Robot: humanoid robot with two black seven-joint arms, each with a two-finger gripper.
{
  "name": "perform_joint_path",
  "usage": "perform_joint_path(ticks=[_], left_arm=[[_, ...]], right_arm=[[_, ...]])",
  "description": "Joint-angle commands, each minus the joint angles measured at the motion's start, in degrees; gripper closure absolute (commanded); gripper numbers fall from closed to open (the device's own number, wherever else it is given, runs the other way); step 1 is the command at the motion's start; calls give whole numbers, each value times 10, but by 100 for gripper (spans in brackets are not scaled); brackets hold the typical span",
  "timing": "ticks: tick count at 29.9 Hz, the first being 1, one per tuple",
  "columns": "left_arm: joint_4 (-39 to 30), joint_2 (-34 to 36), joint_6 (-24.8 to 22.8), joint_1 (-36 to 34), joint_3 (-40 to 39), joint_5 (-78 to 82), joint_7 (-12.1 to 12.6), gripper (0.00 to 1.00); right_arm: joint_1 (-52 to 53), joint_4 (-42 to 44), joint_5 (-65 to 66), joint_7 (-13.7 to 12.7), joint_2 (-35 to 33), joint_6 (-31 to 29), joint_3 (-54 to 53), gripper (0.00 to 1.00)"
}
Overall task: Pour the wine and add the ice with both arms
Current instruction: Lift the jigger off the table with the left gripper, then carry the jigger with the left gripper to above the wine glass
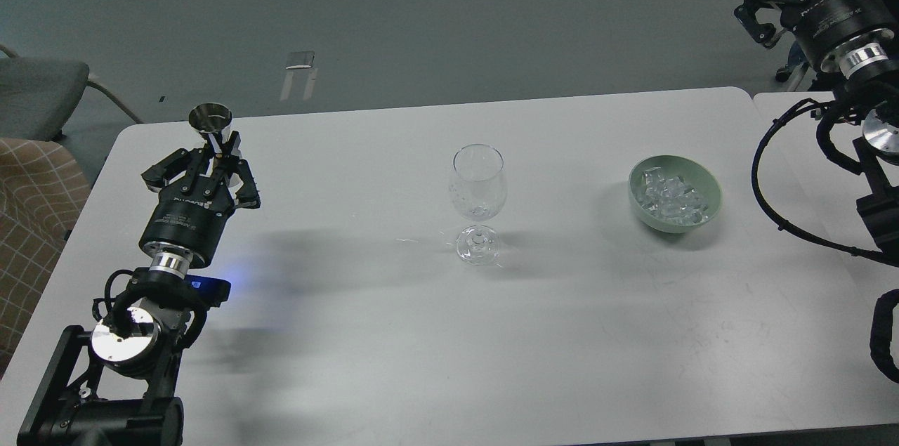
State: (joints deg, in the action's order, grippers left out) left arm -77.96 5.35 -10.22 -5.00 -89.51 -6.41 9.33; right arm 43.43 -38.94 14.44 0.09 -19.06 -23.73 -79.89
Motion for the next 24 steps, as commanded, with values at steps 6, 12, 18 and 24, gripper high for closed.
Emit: perform_joint_path(ticks=[6, 12, 18, 24], left_arm=[[-57, -33, 70, -33, 15, 3, 0, 100], [-64, -43, 81, -44, 62, 8, -5, 100], [-80, -53, 97, -47, 88, 25, -6, 100], [-80, -53, 97, -54, 106, 46, -6, 100]], right_arm=[[-6, -6, -1, 0, -10, 0, -4, 0], [-22, -21, -2, 0, -14, 0, -4, 0], [-25, -21, -4, 0, -17, 0, -5, 0], [-25, -22, -4, 0, -17, 0, -6, 0]])
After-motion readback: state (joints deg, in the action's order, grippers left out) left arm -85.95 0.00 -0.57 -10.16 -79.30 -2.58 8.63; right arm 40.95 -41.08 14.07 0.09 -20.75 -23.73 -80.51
